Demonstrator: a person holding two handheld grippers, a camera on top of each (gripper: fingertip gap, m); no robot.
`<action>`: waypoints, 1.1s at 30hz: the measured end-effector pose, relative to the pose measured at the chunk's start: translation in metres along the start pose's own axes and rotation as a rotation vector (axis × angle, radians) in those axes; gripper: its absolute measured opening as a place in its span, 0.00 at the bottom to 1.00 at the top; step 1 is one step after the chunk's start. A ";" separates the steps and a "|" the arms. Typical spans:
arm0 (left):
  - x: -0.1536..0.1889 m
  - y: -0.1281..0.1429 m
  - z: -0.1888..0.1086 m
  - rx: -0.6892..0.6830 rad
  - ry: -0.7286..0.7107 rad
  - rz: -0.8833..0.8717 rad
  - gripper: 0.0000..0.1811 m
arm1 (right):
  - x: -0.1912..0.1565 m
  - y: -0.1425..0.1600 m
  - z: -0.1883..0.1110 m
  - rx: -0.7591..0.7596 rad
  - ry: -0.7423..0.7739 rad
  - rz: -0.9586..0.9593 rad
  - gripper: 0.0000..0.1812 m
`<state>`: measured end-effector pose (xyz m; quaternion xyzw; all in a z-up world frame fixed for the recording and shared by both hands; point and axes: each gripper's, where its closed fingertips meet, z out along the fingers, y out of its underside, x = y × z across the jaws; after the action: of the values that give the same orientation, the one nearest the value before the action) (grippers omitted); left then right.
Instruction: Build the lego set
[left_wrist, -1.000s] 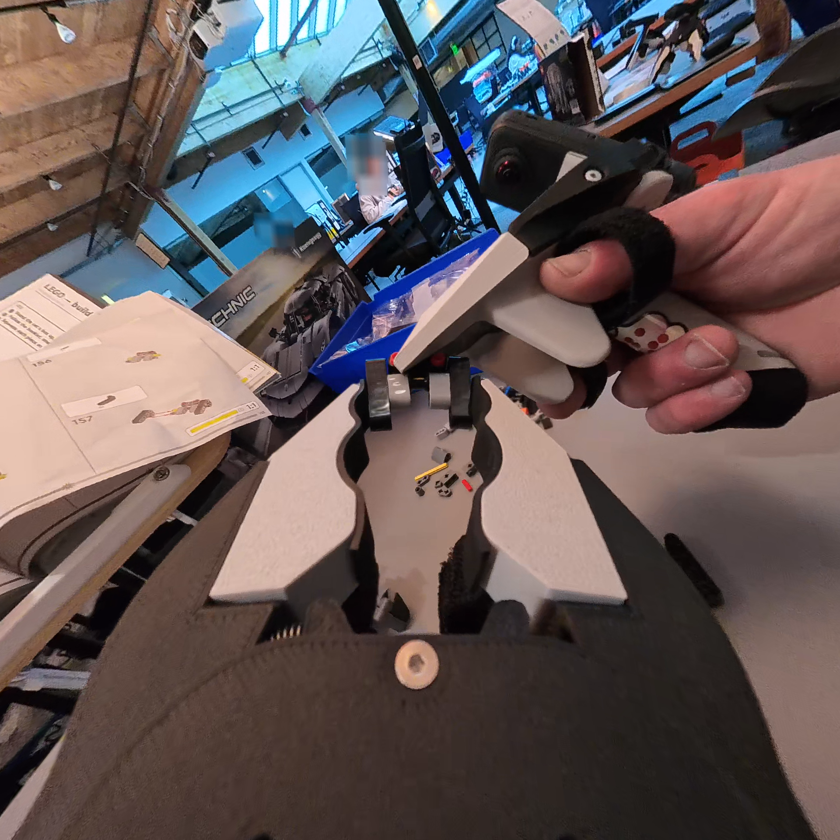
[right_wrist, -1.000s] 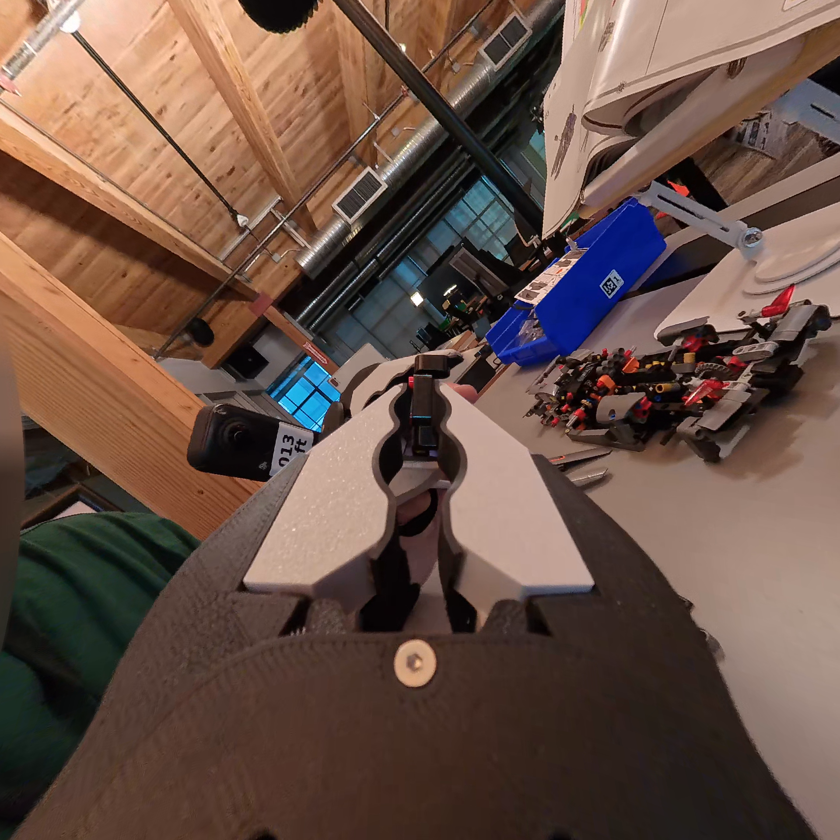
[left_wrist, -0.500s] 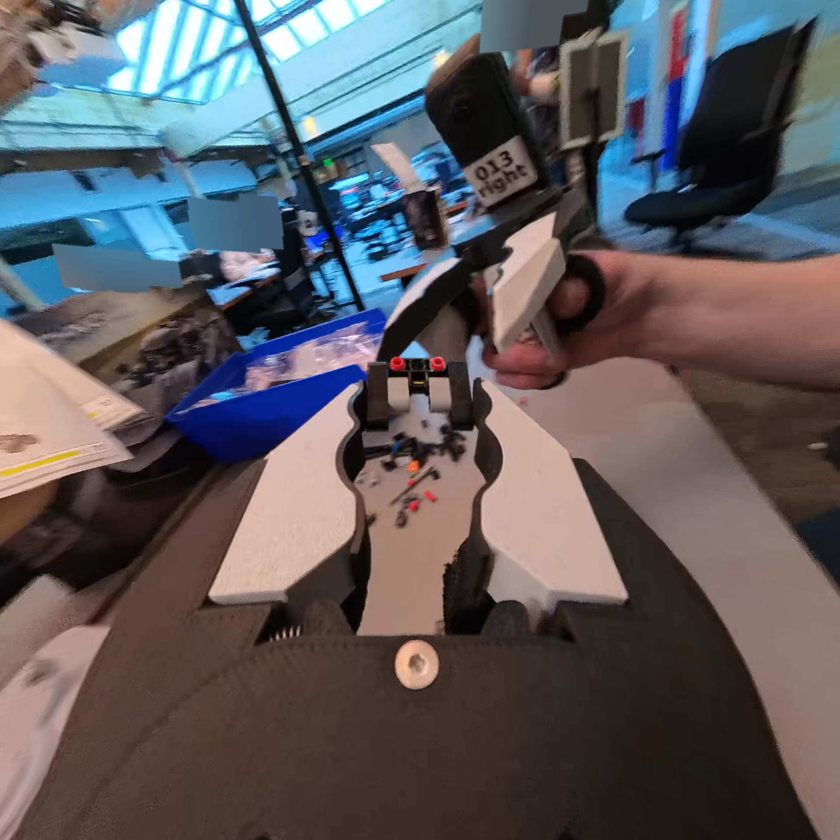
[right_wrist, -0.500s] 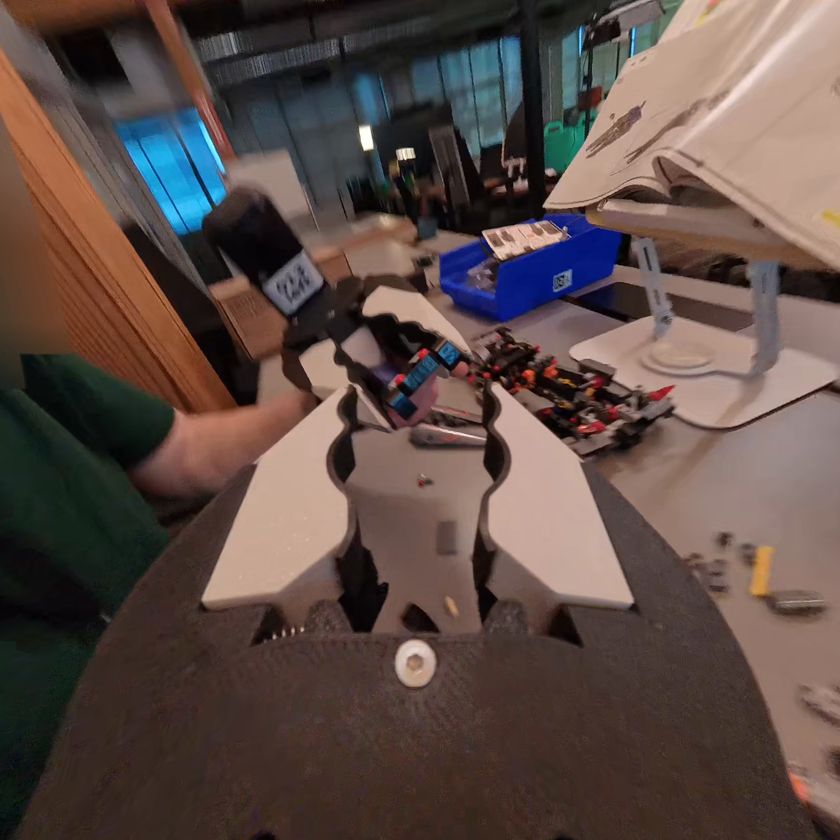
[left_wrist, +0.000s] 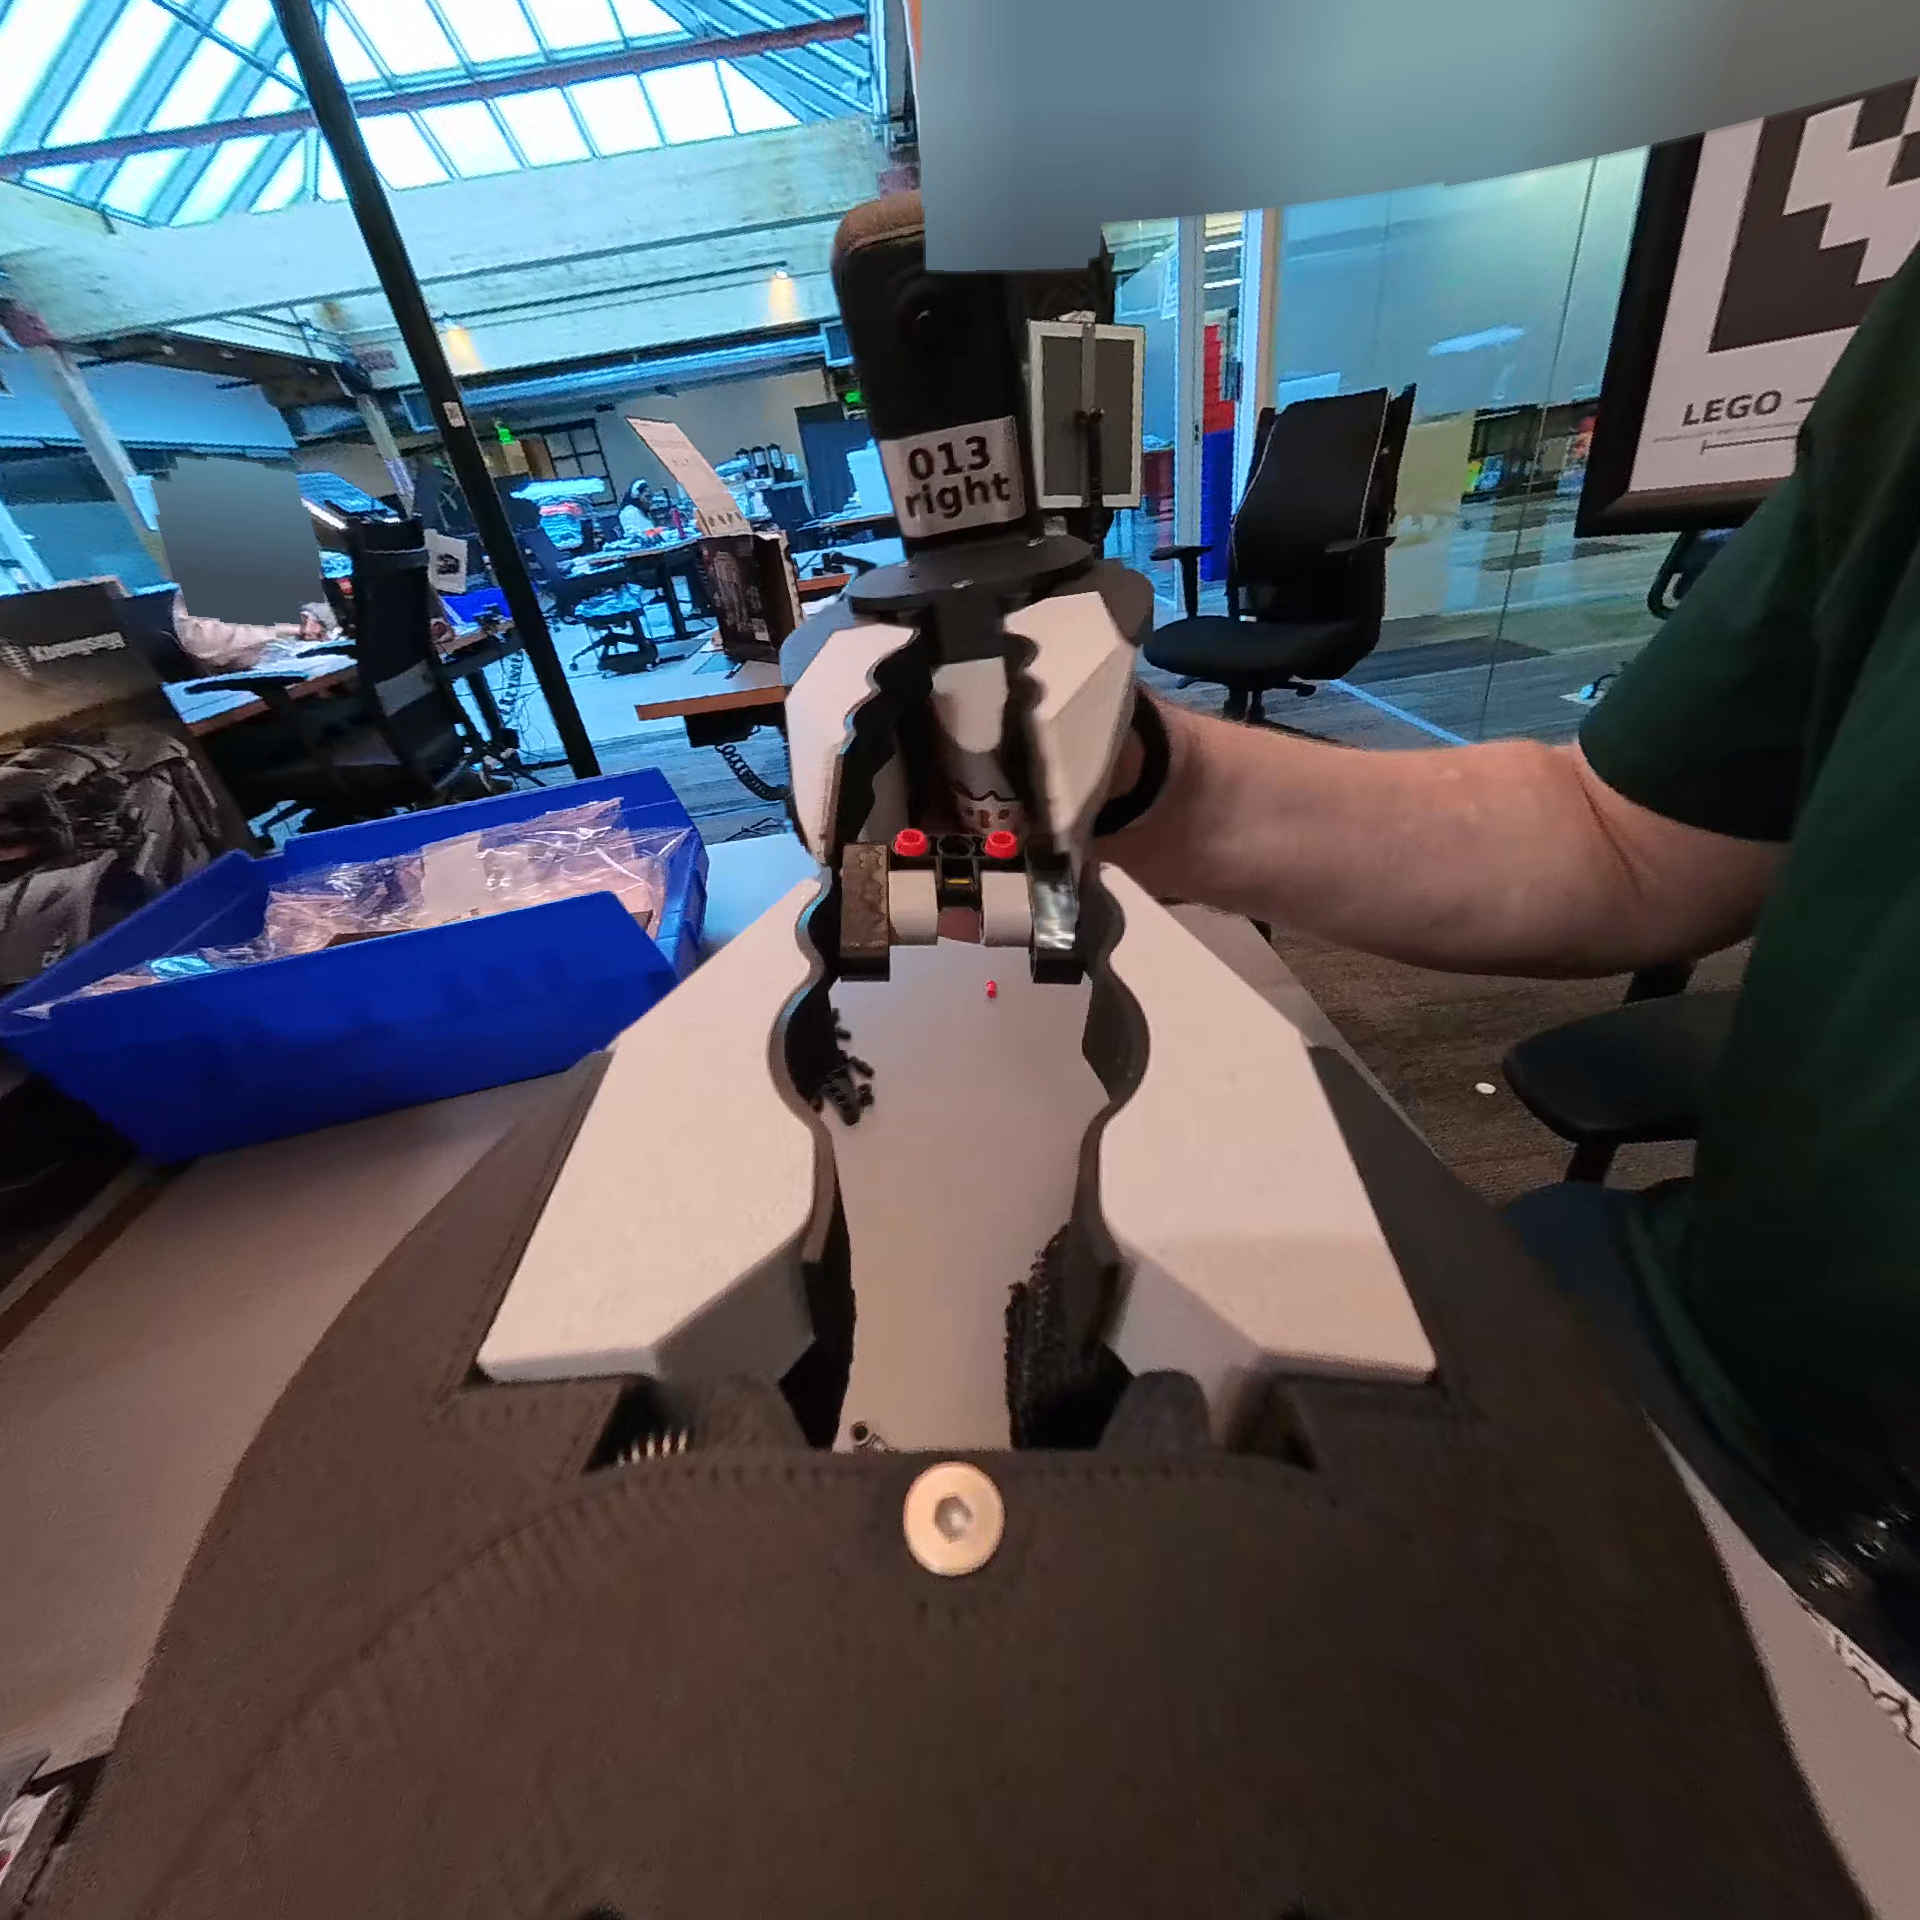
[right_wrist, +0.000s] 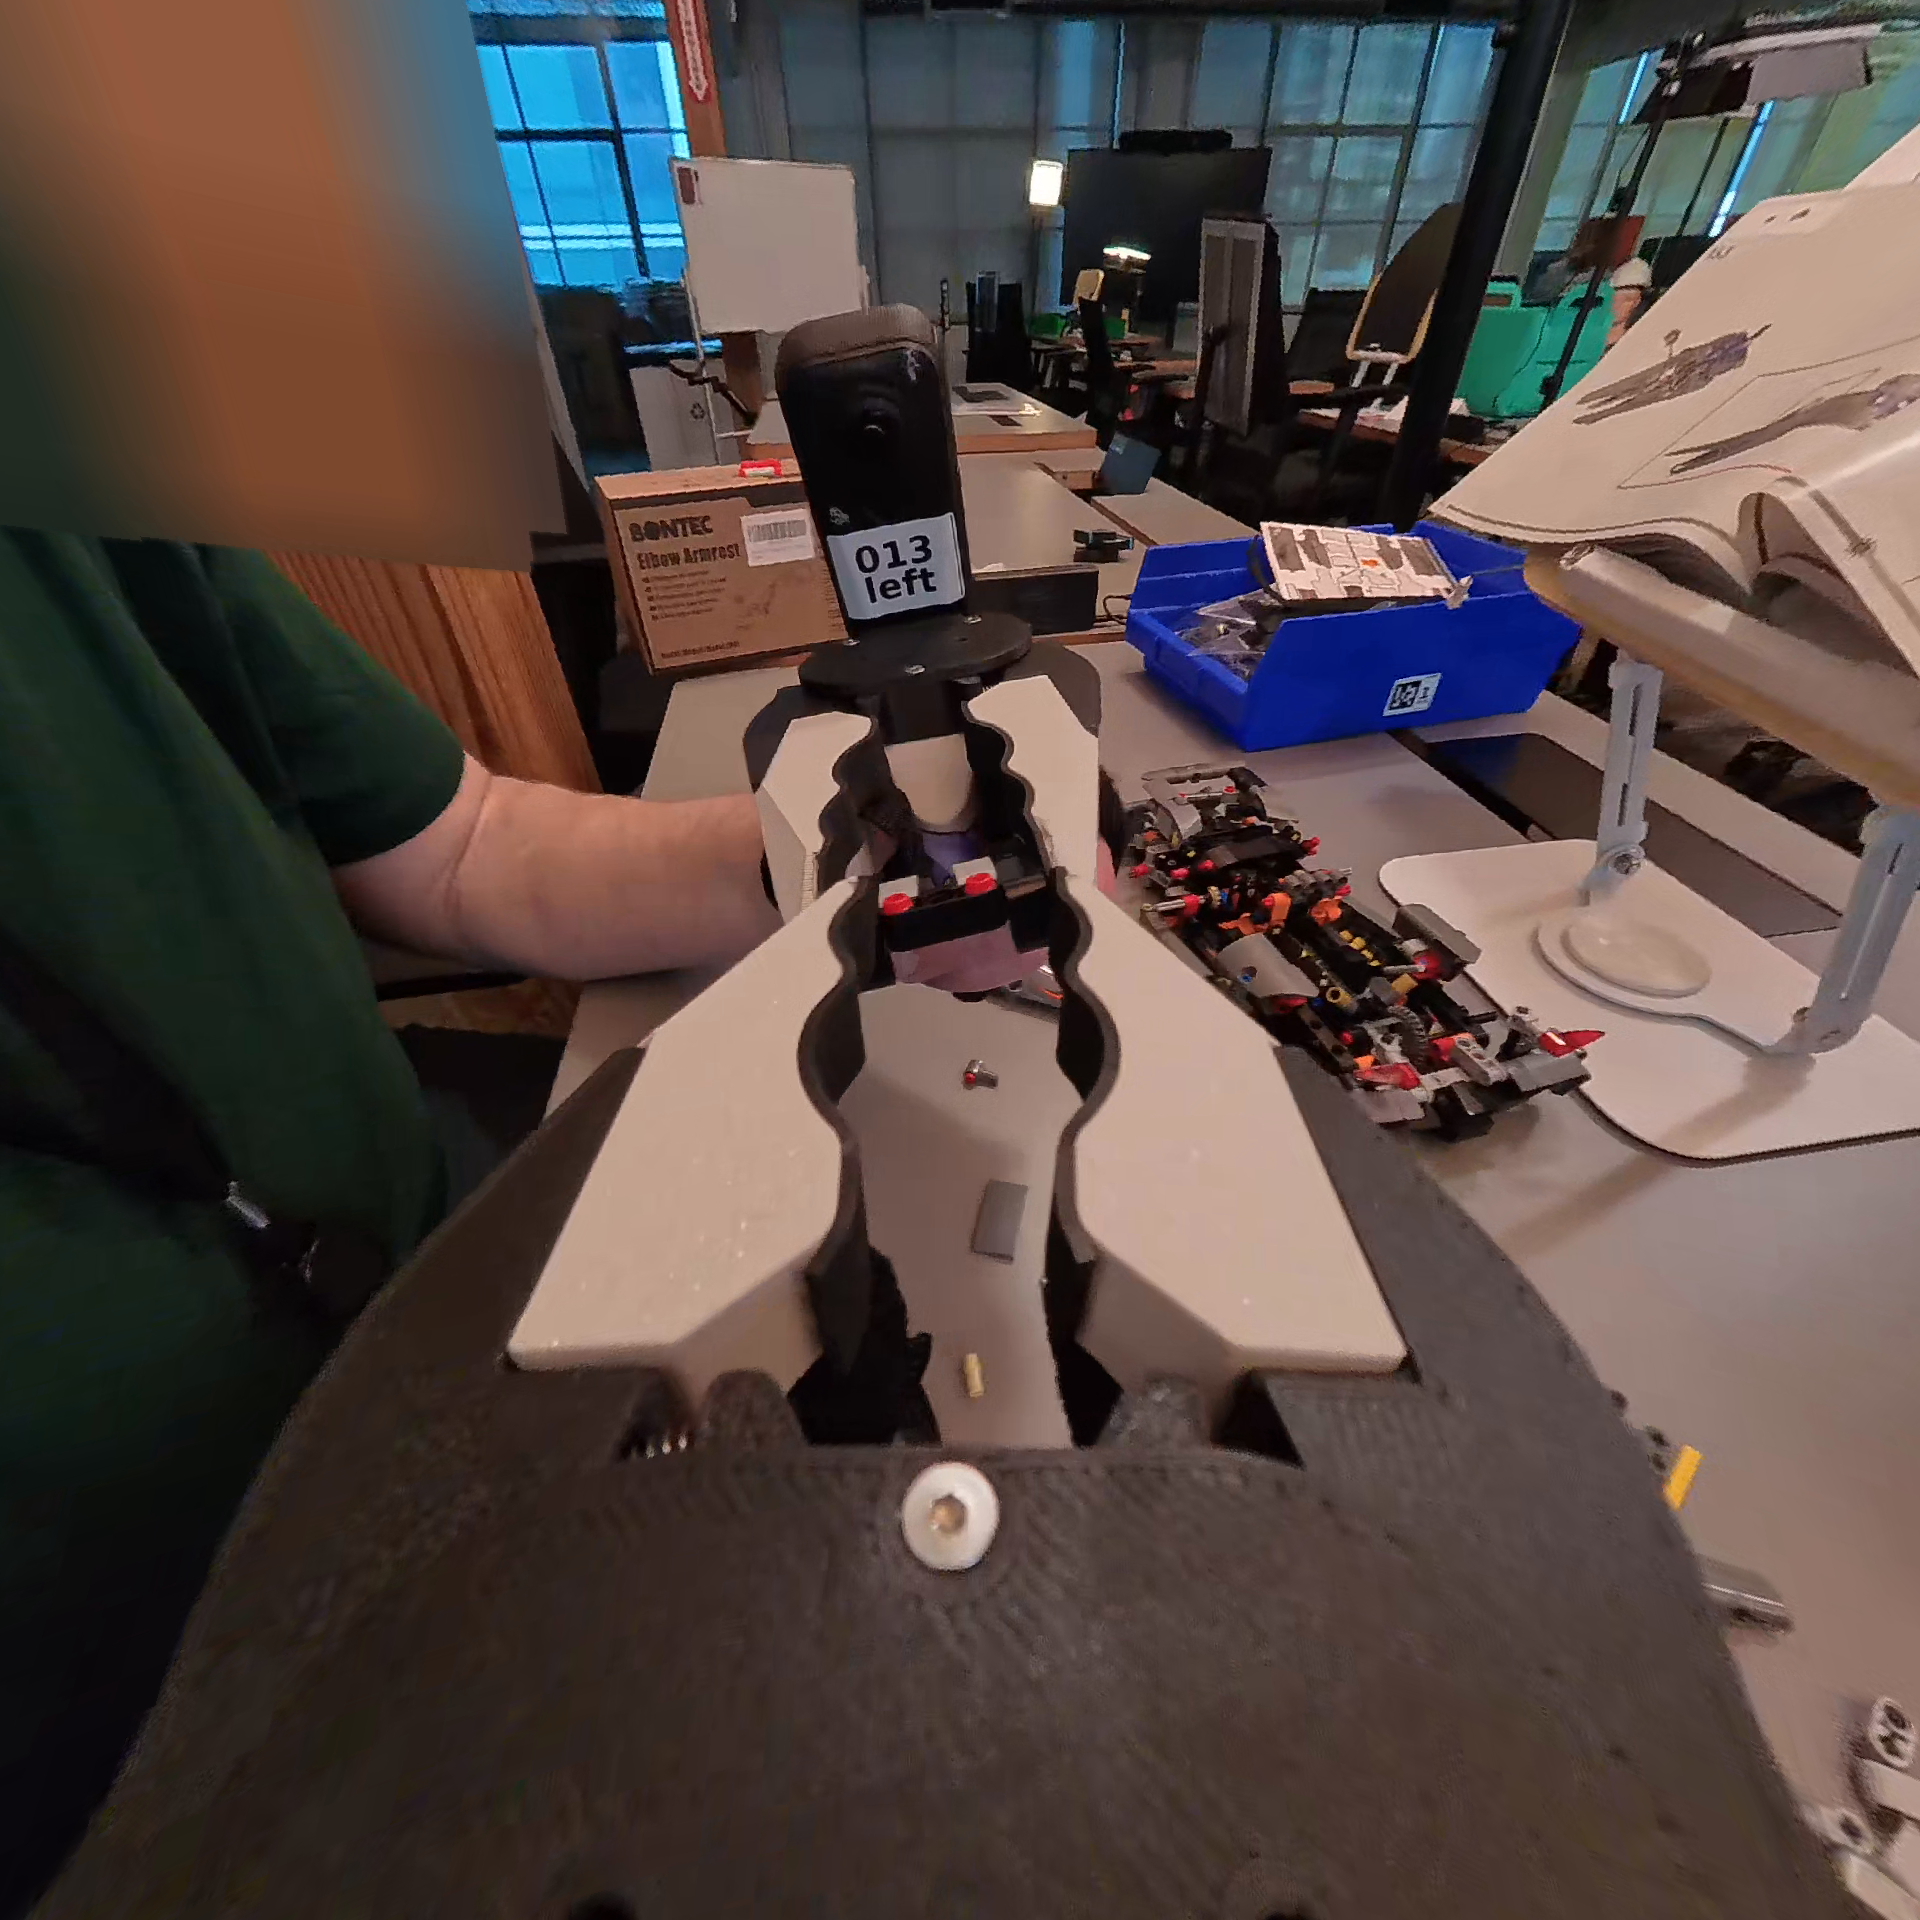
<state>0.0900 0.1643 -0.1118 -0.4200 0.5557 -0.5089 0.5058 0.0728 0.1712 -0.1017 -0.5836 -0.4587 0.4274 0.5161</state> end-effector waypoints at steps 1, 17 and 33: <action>-0.001 0.001 0.000 -0.009 -0.007 0.002 0.24 | 0.000 0.000 -0.002 0.008 0.000 0.006 0.21; 0.000 0.026 0.010 -0.109 -0.003 0.034 0.24 | 0.006 0.022 -0.014 -0.052 0.080 0.028 0.24; 0.029 0.132 -0.062 -0.727 -0.206 -0.051 0.24 | 0.001 0.126 -0.012 -0.516 0.170 0.035 0.17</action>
<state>0.0312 0.1617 -0.2481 -0.6349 0.6353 -0.2460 0.3643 0.0960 0.1636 -0.2258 -0.7374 -0.4973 0.2547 0.3796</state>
